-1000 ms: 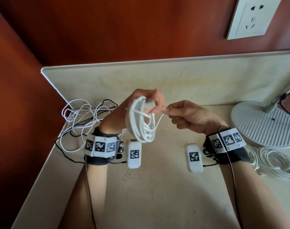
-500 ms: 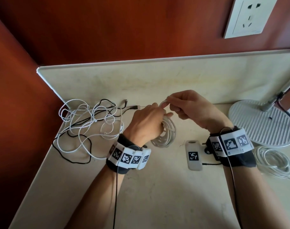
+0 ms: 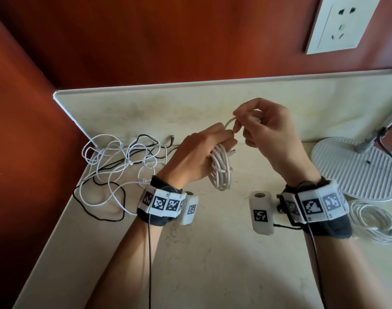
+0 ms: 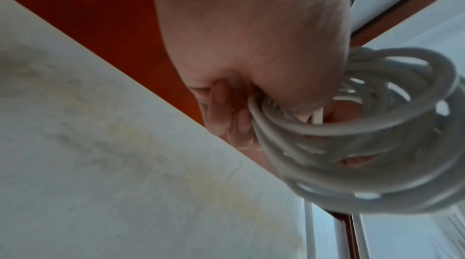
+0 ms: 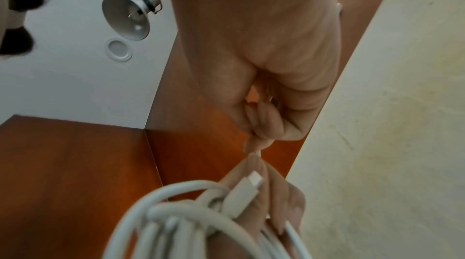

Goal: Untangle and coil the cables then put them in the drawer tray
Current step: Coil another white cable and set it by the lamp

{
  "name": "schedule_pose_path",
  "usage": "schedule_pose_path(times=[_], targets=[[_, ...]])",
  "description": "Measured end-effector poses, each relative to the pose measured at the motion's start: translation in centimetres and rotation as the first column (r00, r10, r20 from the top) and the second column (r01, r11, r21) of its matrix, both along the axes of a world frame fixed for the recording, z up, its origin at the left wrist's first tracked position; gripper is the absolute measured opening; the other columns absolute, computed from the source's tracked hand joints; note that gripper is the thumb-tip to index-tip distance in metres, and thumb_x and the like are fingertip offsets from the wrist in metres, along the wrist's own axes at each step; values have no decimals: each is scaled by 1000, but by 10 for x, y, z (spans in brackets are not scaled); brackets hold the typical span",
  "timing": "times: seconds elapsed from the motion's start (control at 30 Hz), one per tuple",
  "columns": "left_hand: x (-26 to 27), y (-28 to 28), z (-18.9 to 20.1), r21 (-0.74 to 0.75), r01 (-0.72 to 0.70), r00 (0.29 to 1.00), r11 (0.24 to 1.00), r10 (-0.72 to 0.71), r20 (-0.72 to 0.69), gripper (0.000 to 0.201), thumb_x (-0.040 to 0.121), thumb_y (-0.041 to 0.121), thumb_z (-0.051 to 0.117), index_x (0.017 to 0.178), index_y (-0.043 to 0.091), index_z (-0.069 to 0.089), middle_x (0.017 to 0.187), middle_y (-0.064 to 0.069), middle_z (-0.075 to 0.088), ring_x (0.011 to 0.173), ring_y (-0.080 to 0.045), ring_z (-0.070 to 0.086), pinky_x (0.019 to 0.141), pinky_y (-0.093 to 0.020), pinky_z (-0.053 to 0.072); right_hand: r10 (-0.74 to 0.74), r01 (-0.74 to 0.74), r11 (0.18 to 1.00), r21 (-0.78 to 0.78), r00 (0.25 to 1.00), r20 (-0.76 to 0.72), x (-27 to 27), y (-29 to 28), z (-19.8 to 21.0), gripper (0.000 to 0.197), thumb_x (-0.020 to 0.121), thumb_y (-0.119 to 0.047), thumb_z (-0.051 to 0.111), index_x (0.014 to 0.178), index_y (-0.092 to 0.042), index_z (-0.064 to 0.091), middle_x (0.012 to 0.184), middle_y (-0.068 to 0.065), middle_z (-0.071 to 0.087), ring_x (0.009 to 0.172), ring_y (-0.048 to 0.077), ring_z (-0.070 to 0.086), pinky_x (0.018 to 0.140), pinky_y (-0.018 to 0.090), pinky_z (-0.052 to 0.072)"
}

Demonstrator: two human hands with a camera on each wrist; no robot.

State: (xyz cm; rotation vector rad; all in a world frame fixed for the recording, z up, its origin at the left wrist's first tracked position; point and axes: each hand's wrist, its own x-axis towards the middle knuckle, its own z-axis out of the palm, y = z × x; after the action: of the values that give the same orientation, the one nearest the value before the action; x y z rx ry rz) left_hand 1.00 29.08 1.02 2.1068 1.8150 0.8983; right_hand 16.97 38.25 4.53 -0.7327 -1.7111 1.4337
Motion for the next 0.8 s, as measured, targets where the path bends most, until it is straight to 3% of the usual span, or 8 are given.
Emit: schedule_pose_path(times=[0.1,0.33,0.47,0.57,0.63,0.67,0.73,0.8], targets=[[10,0,-1,109,-28,998,994,34,-50,15,104,34,53,101,20,58,100,3,62,75,-23,63,65,-44,54,33,-35,999,-35,998,-58,1,-2,3,9,104,-5,58,98,-2,65,74,9,70,49,14,39,48,25,35],[24,-1,-1,191,-43,998,981,50,-32,19,101,25,63,102,8,54,94,3,66,67,-24,62,57,-42,50,58,-76,990,-117,987,-149,1,-2,6,9,103,-5,58,96,-6,63,79,12,71,55,21,33,51,29,33],[22,1,-1,237,-20,999,971,31,-45,22,101,32,58,95,26,39,100,-1,61,63,-19,51,53,-37,46,52,-66,993,-93,989,-141,1,-3,6,7,102,-6,59,97,-6,63,81,15,72,56,20,38,53,30,36],[18,2,-1,172,-45,995,984,59,-76,21,101,38,52,93,20,44,113,-3,58,70,-26,59,56,-43,51,76,-74,997,34,994,-72,1,-7,8,8,102,-3,58,98,-5,64,82,14,74,54,15,48,54,27,41],[13,3,1,94,-95,982,991,109,-151,30,100,35,45,117,14,56,113,0,57,70,-26,59,58,-43,51,89,-88,986,141,996,0,1,-13,9,10,101,1,58,97,-3,66,82,12,75,55,6,59,54,19,45],[10,3,1,56,-126,969,990,135,-207,41,96,32,40,131,16,54,117,0,58,71,-27,59,59,-41,50,86,-92,978,190,996,37,0,-16,10,10,100,1,58,97,-3,67,83,9,76,60,5,64,54,19,48],[2,4,1,-19,-203,942,979,190,-277,53,86,16,42,138,19,52,132,-1,58,78,-31,65,64,-42,53,51,-86,954,286,991,128,-4,-24,7,12,97,-2,60,95,-9,70,82,-2,76,71,12,72,60,32,56],[-6,7,-4,-96,-249,943,964,219,-251,53,77,4,46,127,16,59,141,-4,57,88,-35,67,70,-46,55,7,-78,939,336,979,206,-11,-32,2,14,94,-4,60,93,-13,69,76,-8,73,65,19,69,59,39,54]])
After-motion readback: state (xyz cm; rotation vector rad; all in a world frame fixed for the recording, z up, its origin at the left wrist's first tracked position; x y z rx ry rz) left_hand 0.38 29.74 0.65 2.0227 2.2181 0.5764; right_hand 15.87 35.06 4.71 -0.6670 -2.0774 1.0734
